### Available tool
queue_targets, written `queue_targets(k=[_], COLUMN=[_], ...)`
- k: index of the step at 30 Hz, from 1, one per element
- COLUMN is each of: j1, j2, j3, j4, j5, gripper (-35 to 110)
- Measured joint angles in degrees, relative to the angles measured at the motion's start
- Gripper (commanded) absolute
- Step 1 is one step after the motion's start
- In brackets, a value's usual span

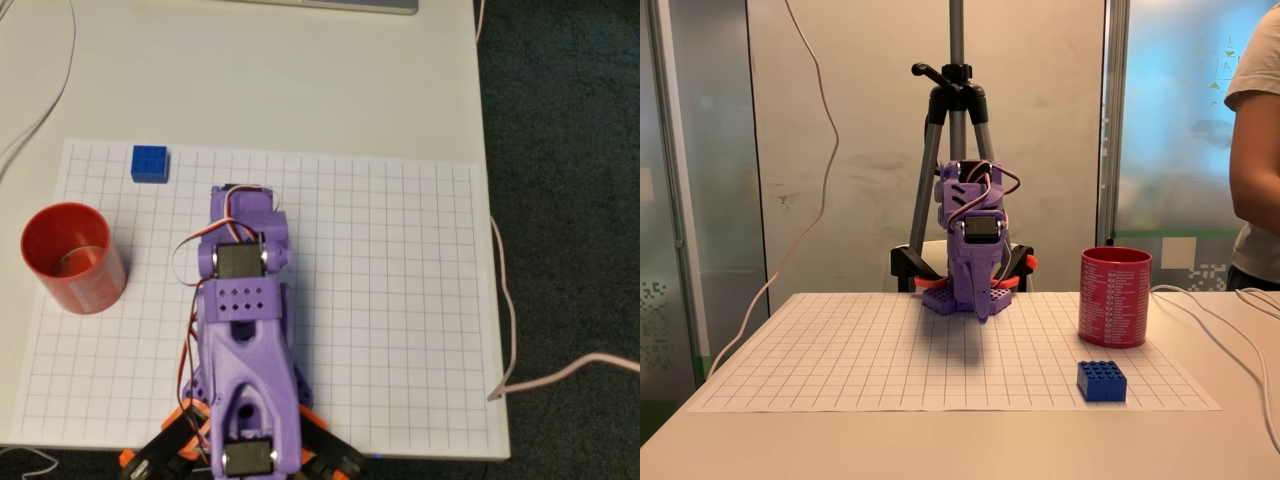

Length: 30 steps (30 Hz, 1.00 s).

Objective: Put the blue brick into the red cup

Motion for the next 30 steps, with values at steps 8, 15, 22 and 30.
queue_targets(k=[8,15,22,30], j1=[2.9,2.5,6.4,16.2], j2=[0.0,0.0,-0.6,-13.4], j3=[0.0,0.0,-1.6,-27.9], j4=[0.3,0.3,4.7,14.0], j5=[4.5,5.1,4.2,4.0], gripper=[0,0,0,0])
